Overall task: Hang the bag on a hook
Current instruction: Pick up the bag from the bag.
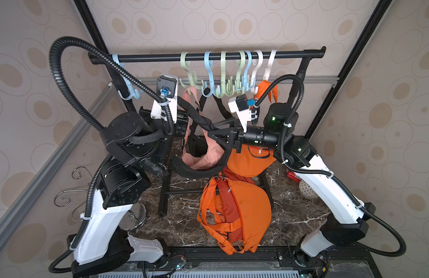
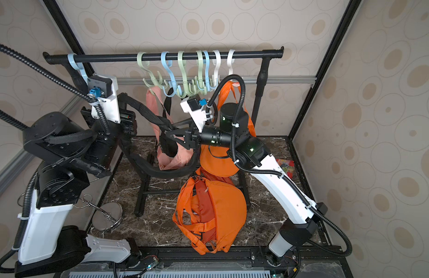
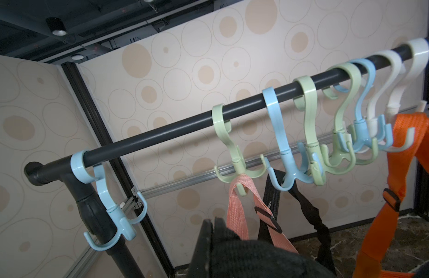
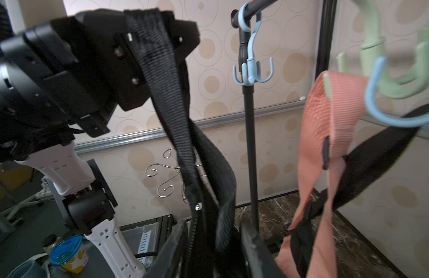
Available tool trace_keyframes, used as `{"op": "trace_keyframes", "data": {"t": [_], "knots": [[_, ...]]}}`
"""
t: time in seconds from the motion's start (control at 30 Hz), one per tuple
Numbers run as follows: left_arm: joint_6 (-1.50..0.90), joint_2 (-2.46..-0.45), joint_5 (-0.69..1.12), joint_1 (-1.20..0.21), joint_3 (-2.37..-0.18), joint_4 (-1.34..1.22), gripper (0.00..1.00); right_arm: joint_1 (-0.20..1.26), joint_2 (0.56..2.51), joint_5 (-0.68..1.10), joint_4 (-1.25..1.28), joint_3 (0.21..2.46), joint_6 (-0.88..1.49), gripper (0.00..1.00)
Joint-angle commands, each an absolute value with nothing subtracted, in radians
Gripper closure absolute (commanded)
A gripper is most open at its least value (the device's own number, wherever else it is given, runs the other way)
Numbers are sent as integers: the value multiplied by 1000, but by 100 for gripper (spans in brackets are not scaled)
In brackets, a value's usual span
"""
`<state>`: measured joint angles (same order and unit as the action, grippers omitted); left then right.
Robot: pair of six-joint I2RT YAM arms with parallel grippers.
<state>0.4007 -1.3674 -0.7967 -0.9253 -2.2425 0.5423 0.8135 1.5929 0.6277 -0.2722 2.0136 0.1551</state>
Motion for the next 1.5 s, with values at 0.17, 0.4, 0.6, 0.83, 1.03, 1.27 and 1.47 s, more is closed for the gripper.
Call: {"op": "trace_keyframes", "data": {"t": [0.17,0.4,0.6,0.83,1.03,1.27,1.47], "knots": [[378,-1511,-889,-900,-2524,783,100,854,1495,585,-117,1947,146,47],[382,-1437,-936,-896,-2438,709,100,867,1616,558,-206,2131,93,40],[422,-1421,-995,-894,-2412,654,100,890,1875,579,-305,2499,110,38],[492,-1403,-1026,-894,-2412,585,100,902,2047,579,-369,2703,113,38],[566,-1395,-1078,-894,-2372,517,100,902,2069,492,-276,2648,129,99],[608,-1435,-1105,-857,-2413,523,100,915,2097,457,-170,2637,211,41],[574,-1486,-1091,-829,-2455,610,100,945,2007,436,-196,2521,169,16]]}}
